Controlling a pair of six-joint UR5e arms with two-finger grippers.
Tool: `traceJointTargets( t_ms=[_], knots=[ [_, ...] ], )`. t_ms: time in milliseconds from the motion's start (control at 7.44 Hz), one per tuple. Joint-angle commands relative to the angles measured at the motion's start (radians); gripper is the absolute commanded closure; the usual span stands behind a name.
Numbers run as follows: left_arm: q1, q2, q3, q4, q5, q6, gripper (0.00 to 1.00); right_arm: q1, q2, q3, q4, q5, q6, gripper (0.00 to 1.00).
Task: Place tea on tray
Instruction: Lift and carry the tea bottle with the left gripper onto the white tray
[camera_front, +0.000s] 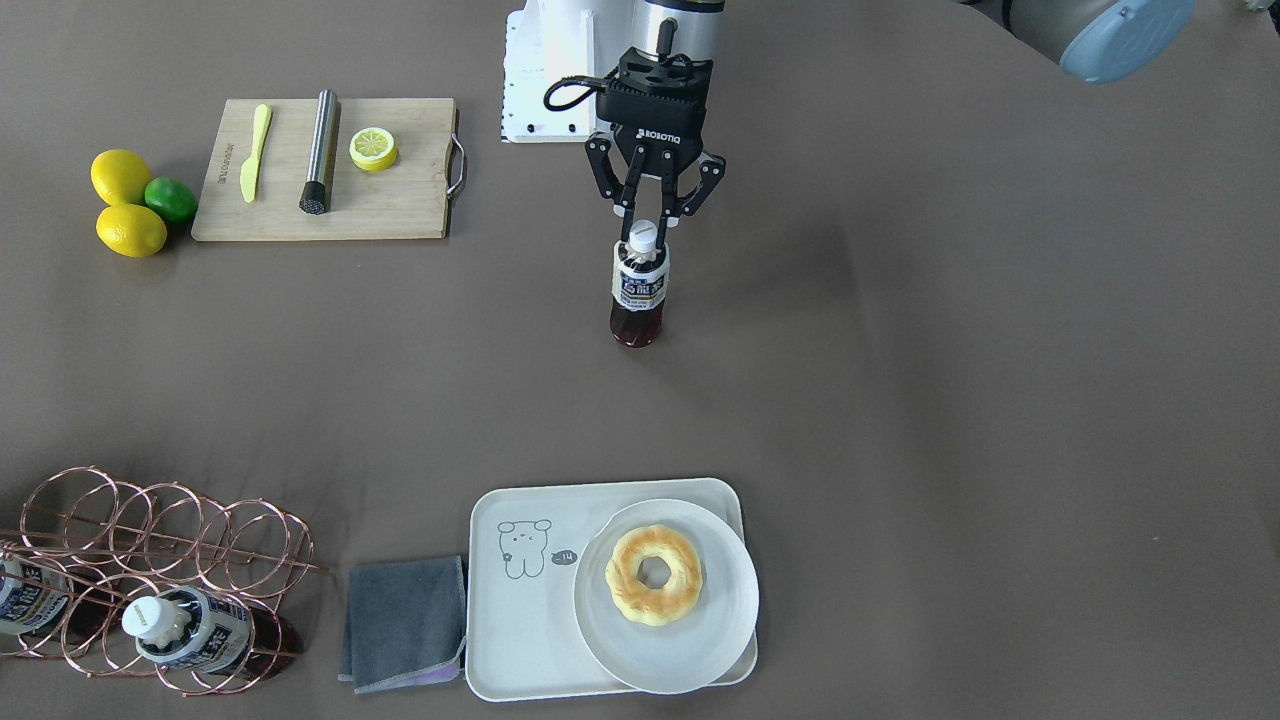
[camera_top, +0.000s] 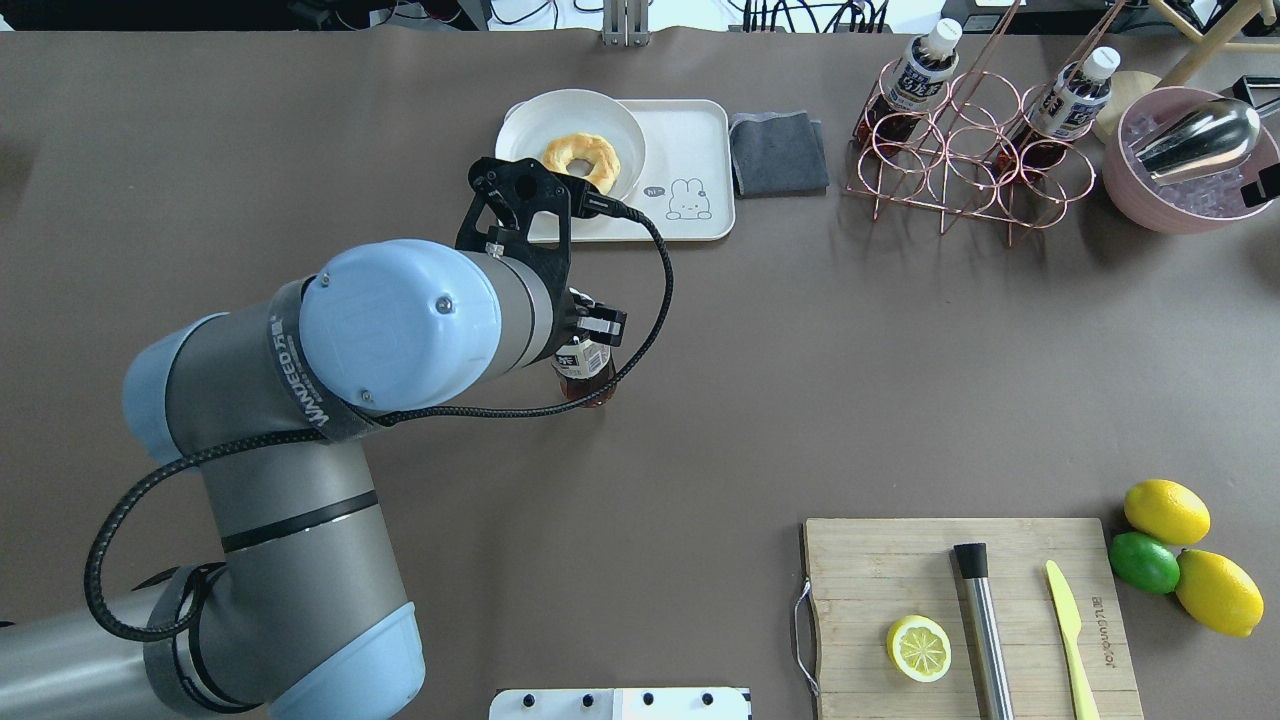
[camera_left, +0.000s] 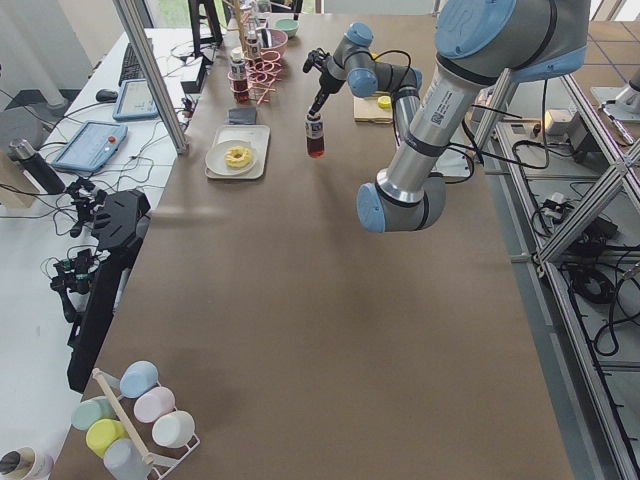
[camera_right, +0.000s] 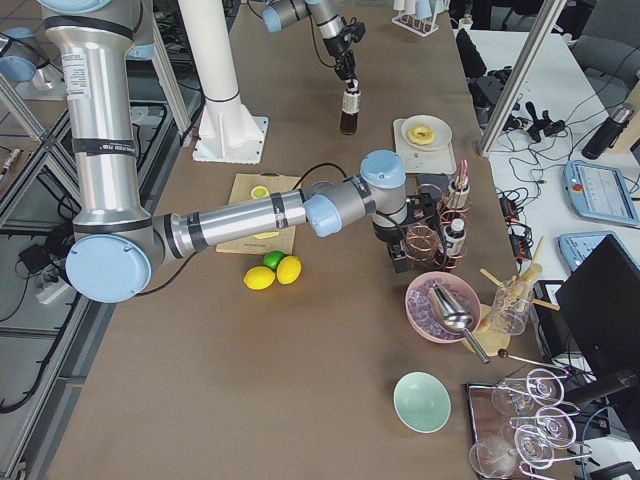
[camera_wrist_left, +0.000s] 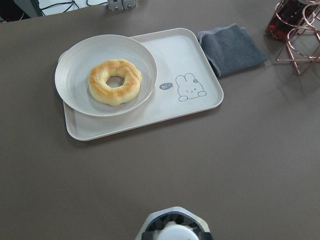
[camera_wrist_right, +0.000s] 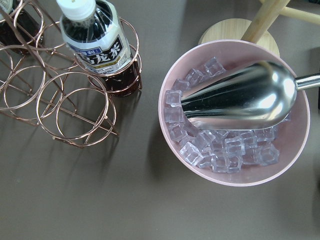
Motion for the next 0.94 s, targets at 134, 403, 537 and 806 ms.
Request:
traceJointTargets(
  t_ms=[134, 403, 537, 806],
  knots=[
    [-0.14, -0.225, 0.235, 0.011, -0.09, 0.002, 1.0, 0.016, 0.0, -0.001, -0.009, 0.003, -0.002, 0.01],
    [-0.212, -0.375, 0.455, -0.015, -0.11, 0.011, 1.0, 0.025, -0.005, -0.001, -0.012, 0.004, -0.002, 0.01],
    [-0.243, -0.452, 0.604, -0.076, -0.114, 0.01, 1.0, 0.03, -0.006, -0.002, -0.017, 0.018, -0.002, 0.01],
    [-0.272, -0.528, 0.844, -0.248, -0.115, 0.008, 1.0, 0.062, -0.015, -0.017, -0.017, 0.041, -0.004, 0.01]
  ],
)
